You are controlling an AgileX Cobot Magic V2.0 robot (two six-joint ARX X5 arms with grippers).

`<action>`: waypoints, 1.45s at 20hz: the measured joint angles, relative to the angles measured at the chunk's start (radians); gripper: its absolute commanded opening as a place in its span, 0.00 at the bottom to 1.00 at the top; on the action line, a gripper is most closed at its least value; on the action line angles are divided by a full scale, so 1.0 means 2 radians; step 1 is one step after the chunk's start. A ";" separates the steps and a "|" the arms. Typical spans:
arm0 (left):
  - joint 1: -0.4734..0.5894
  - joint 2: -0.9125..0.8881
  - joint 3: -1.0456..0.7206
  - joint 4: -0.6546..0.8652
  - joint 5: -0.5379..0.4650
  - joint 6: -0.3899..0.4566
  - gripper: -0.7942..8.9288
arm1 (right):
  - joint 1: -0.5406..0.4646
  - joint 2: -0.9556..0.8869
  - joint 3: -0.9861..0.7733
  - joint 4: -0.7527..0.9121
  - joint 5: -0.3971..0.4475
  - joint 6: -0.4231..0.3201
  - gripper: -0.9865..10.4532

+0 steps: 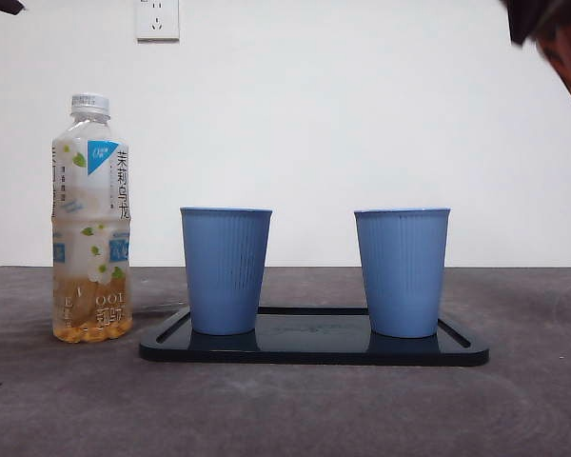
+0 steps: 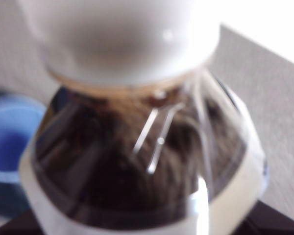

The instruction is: Pour the drink into the cup

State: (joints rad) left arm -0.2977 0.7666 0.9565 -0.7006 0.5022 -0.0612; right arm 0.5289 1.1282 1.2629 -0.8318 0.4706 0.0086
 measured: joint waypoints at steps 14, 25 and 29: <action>0.000 0.000 0.000 -0.004 0.000 0.000 0.66 | -0.050 -0.074 -0.331 0.463 -0.117 0.031 0.29; 0.000 0.000 0.000 -0.004 0.000 -0.010 0.66 | -0.150 0.062 -0.392 0.649 -0.228 0.053 0.28; 0.000 0.000 0.000 0.001 0.000 -0.015 0.65 | -0.150 0.090 -0.392 0.658 -0.237 0.052 0.28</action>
State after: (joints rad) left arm -0.2977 0.7662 0.9565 -0.6983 0.5022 -0.0921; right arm 0.2279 1.3090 0.4797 0.4843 -0.0036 0.1131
